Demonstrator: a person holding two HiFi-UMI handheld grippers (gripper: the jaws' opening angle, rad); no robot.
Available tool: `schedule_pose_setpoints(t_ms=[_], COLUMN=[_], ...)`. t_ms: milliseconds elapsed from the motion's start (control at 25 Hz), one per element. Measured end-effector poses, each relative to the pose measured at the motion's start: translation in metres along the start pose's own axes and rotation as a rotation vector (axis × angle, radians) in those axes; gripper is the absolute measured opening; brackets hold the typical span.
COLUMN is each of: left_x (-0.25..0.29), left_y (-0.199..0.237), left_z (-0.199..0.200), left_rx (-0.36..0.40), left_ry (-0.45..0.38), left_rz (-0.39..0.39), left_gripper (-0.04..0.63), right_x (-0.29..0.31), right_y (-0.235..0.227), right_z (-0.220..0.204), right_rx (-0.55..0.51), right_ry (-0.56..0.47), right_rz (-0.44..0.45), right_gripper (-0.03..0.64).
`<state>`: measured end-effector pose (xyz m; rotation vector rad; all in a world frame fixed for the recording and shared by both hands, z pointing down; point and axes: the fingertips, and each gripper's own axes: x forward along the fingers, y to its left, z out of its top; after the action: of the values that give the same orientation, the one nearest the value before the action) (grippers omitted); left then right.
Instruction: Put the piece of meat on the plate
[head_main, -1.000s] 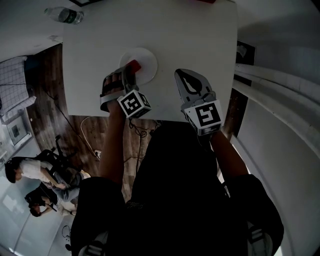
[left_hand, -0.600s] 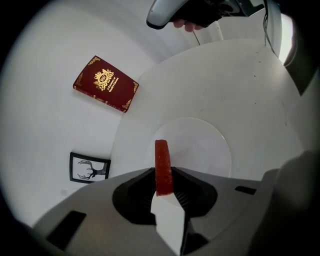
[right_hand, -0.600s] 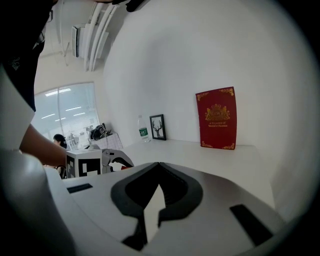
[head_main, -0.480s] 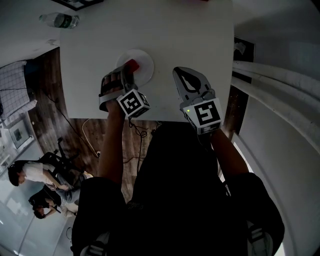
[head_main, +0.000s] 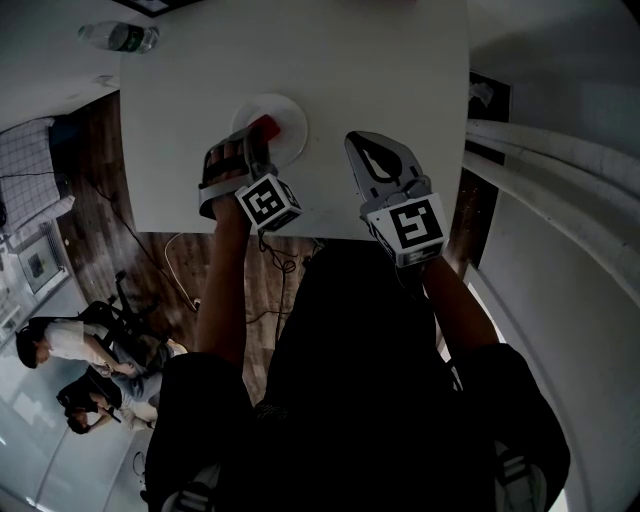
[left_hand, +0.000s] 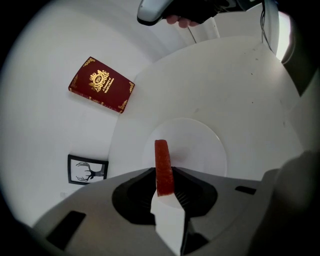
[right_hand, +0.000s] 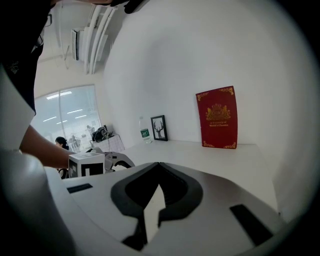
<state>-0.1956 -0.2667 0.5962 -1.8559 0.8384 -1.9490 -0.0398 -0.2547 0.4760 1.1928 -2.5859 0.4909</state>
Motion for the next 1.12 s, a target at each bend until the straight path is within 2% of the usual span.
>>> schedule_pose_setpoints(t_ms=[200,400,640,720,920,1120], left_x=[0.001,0.005,0.003,0.003,0.004,0.005], left_y=[-0.005,-0.016,-0.017,-0.013,0.001,0.003], left_z=[0.001,-0.003,0.001,0.0,-0.003,-0.005], left_rx=[0.006,0.003,0.008,-0.005,-0.013,-0.012], left_ry=[-0.001,0.004,0.015,0.009,0.019,0.039], left_rz=[-0.049,-0.137,-0.183,-0.178,-0.104,-0.11], left_gripper=[0.1,0.13,0.141,0.129,0.091,0.092], right_x=[-0.003,0.001,-0.007,-0.005,-0.005,-0.006], right_y=[0.001,0.003,0.0,0.0,-0.004,-0.005], right_z=[-0.002,-0.001,-0.002,-0.001,0.001,0.002], right_rx=[0.009,0.017,0.03,0.03,0.027,0.026], right_ry=[0.004,-0.003,-0.008,-0.01,-0.014,-0.017], right_rz=[0.005,0.012,0.005,0.004,0.003,0.005], right_gripper=[0.021,0.02,0.021,0.021,0.02,0.02])
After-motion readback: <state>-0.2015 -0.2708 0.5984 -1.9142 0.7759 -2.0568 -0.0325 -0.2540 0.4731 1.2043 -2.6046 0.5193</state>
